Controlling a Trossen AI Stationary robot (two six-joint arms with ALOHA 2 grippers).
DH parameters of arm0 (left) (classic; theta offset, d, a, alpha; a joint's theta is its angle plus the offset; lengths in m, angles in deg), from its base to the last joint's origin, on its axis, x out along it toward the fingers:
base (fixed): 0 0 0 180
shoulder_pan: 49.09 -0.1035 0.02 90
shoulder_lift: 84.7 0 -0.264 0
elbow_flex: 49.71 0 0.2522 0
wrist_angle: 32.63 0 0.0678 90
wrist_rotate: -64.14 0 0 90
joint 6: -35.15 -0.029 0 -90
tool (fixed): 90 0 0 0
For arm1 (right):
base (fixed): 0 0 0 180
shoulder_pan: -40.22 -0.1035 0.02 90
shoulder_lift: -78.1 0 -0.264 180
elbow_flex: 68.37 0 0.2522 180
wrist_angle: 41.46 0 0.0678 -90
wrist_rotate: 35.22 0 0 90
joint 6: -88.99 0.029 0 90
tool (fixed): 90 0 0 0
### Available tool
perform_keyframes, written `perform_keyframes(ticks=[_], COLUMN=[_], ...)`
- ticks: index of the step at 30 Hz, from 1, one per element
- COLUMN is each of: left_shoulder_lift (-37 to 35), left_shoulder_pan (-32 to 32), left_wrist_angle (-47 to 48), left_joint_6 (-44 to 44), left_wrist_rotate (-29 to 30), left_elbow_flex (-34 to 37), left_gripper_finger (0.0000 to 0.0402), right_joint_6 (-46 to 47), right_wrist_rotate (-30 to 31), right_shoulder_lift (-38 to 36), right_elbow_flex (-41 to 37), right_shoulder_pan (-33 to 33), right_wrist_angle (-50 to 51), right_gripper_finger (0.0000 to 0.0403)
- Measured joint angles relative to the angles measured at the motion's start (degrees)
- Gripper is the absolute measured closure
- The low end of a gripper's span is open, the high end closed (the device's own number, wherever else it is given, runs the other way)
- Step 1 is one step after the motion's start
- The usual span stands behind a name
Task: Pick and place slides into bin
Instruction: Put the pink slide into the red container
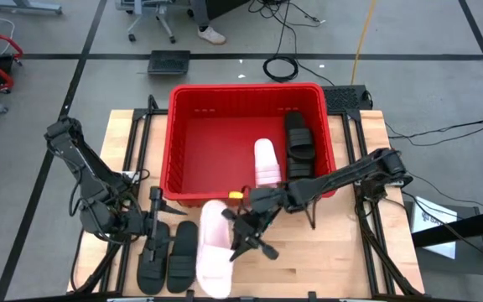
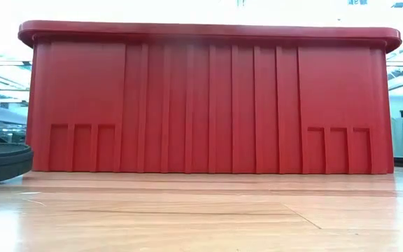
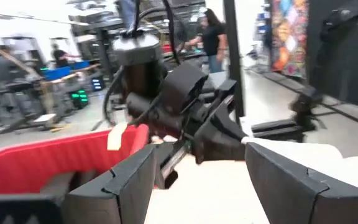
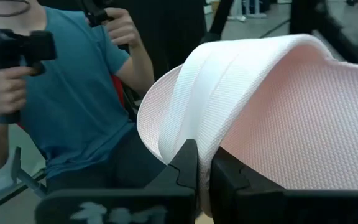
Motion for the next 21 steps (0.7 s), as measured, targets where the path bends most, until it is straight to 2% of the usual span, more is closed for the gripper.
perform_keyframes(ticks=[4, 12, 18, 21], left_shoulder_lift=[-1.8, -8.24, -14.92, -17.67], left_shoulder_pan=[-1.32, -8.23, -14.98, -18.34], left_wrist_angle=[-0.32, 2.03, 8.76, 11.43], left_joint_6=[-1.22, -5.44, -4.25, -3.61], left_wrist_rotate=[2.89, 2.75, -0.65, -3.44], left_elbow_flex=[0.0, 0.0, 0.0, 0.0], left_gripper_finger=[0.0149, 0.0149, 0.0149, 0.0149], right_joint_6=[-0.61, -6.46, -9.26, -9.53], right_wrist_rotate=[0.0, -0.17, -0.64, -3.45], right_shoulder_lift=[-5.05, -14.37, -18.81, -19.94], right_elbow_flex=[0.0, 0.0, 0.0, 0.0], right_shoulder_pan=[2.79, 10.43, 17.34, 21.17], right_wrist_angle=[6.78, 20.98, 28.69, 31.46], right_gripper_finger=[0.0399, 0.0399, 0.0399, 0.0399])
